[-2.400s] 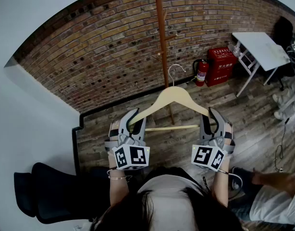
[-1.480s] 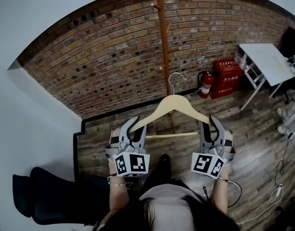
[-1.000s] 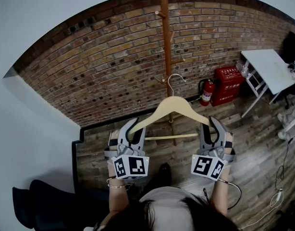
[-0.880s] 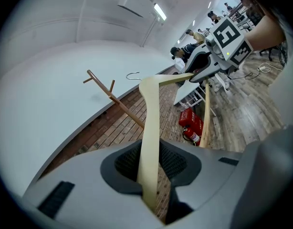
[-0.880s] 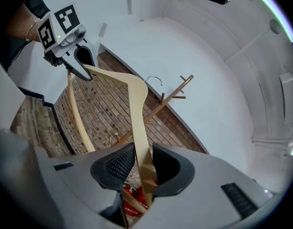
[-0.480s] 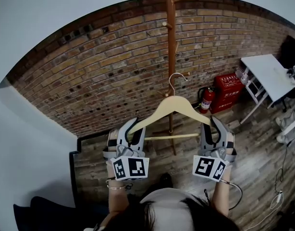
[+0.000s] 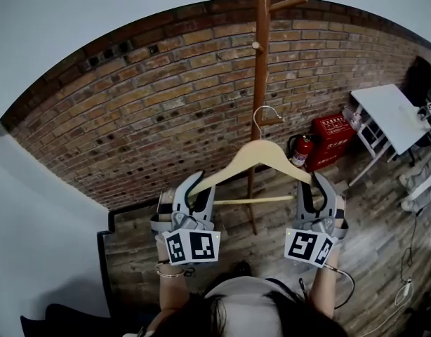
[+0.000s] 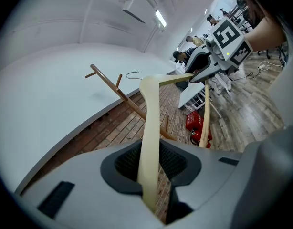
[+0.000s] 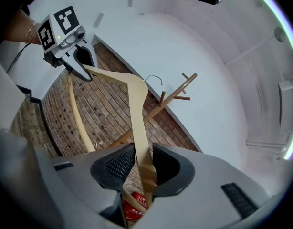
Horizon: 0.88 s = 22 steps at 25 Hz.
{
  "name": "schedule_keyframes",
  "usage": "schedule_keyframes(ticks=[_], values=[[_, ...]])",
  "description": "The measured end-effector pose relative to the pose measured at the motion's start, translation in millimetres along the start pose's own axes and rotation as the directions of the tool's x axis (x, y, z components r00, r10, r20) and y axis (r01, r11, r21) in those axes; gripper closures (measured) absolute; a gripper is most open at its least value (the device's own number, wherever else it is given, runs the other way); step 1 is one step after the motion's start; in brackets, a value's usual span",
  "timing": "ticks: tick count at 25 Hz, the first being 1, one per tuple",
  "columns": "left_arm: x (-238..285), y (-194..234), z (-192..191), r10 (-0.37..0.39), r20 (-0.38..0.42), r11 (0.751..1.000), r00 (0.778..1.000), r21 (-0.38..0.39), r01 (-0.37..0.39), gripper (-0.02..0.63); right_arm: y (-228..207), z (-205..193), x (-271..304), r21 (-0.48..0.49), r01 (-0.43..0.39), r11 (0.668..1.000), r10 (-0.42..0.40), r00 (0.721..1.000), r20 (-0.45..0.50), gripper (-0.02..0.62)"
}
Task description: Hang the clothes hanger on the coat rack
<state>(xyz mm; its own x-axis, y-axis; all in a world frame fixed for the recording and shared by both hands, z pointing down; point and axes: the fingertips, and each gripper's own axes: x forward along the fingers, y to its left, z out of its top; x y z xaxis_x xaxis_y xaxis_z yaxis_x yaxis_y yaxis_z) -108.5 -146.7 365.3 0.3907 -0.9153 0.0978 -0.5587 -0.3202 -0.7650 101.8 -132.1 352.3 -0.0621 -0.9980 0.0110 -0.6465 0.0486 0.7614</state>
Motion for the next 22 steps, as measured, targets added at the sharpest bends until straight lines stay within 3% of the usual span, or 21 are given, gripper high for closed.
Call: schedule_keyframes(ticks=[22], values=[[52,47,-4,0.028,0.034,1.0,0.999,0.005,-0.028,0.5,-19,23,62,-0.01,0.028,1.0,-0.028,0.999,0.033,0.469]])
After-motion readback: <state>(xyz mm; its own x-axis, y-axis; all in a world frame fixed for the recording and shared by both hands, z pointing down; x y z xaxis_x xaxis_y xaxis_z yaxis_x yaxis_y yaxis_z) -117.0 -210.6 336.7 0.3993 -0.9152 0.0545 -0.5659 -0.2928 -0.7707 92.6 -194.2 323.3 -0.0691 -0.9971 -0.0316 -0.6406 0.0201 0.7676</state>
